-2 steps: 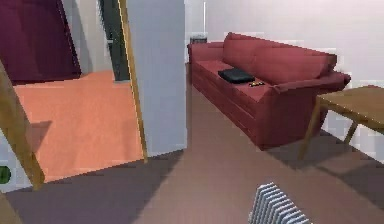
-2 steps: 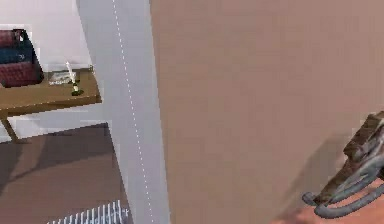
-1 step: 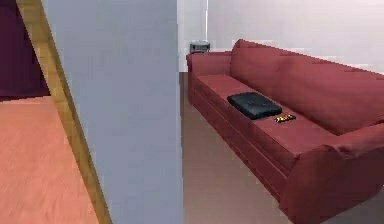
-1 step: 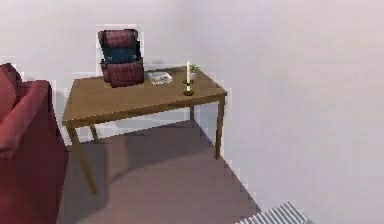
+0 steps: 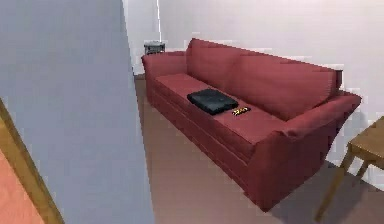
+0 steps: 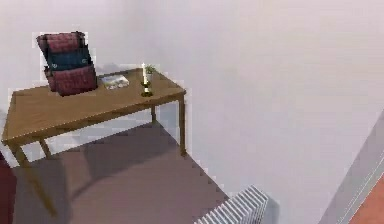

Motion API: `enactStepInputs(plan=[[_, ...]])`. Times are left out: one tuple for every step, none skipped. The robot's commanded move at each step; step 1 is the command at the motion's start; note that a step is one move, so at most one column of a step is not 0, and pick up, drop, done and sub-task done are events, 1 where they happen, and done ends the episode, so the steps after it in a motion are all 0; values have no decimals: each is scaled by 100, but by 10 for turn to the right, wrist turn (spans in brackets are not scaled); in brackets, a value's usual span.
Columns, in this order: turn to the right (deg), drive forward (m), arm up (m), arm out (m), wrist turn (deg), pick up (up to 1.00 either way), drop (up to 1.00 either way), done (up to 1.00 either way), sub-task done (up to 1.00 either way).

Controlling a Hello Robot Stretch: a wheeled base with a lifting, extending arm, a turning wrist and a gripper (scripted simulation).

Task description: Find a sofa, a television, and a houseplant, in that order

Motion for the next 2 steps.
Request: enactStepInputs(plan=[[0, 45, 0, 0, 0, 0, 0, 0, 0], [450, 0, 0, 0, 0, 0, 0, 0, 0]])
